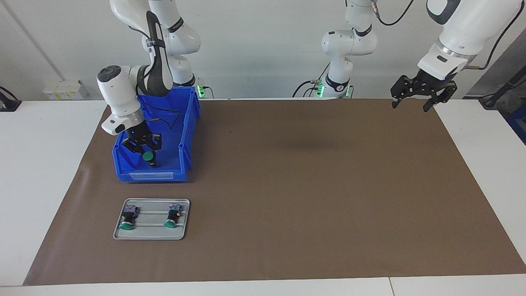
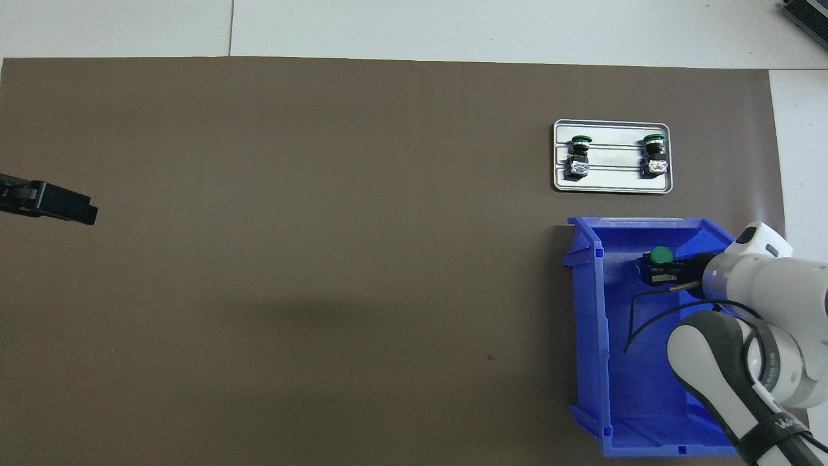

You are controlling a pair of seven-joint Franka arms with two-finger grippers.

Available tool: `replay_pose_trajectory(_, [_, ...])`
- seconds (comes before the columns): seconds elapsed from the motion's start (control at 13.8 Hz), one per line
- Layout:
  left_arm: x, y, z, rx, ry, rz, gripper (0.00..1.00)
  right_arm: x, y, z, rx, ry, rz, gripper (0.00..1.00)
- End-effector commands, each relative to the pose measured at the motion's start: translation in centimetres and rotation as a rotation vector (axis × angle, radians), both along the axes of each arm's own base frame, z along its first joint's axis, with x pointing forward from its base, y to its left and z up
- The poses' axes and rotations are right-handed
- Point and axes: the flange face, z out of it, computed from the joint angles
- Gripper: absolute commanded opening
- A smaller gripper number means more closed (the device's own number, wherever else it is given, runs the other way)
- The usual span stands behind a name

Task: Place and press button with both arms
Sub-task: 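Lower the button into the blue bin and open the right gripper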

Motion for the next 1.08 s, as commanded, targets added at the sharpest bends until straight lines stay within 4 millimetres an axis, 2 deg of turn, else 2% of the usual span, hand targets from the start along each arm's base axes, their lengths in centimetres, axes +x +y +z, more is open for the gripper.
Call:
replay_pose_trajectory(0.0, [-0.9, 0.3, 0.0, 0.008, -0.006, 0.006, 1.0, 0.0, 0.1, -0.7, 0.023, -0.026, -0.009, 0.0])
replay_pose_trajectory(0.22, [-0.9, 0.3, 0.0, 0.008, -0.006, 0.006, 1.0, 0.0, 0.1, -0.8, 0.025, -0.023, -0.013, 0.0])
replay_pose_trajectory(0.29, [-0.8, 0.3, 0.0, 0.008, -0.008, 0.006, 1.0, 0.0, 0.1, -1.0, 0.028, -0.016, -0.018, 0.35])
replay_pose_trajectory(0.36, [-0.9, 0.3, 0.0, 0.008, -0.006, 0.006, 1.0, 0.0, 0.1, -0.9, 0.03, -0.012, -0.02, 0.83])
replay_pose_trajectory(0.43, [-0.9, 0.3, 0.0, 0.008, -0.006, 0.004, 1.0, 0.0, 0.1, -0.7, 0.032, -0.01, -0.019, 1.0])
replay_pose_trajectory(0.51, [-0.8, 0.3, 0.0, 0.008, -0.008, 0.006, 1.0, 0.1, 0.3, -0.1, 0.039, -0.004, -0.017, 1.0])
replay_pose_trajectory(0.65, [-0.9, 0.3, 0.0, 0.008, -0.006, 0.004, 1.0, 1.0, 0.4, 2.9, 0.067, 0.017, -0.028, 1.0])
replay_pose_trajectory(1.01, [-0.8, 0.3, 0.0, 0.008, -0.008, 0.006, 1.0, 3.8, 0.1, 13.6, 0.123, 0.087, -0.058, 1.0])
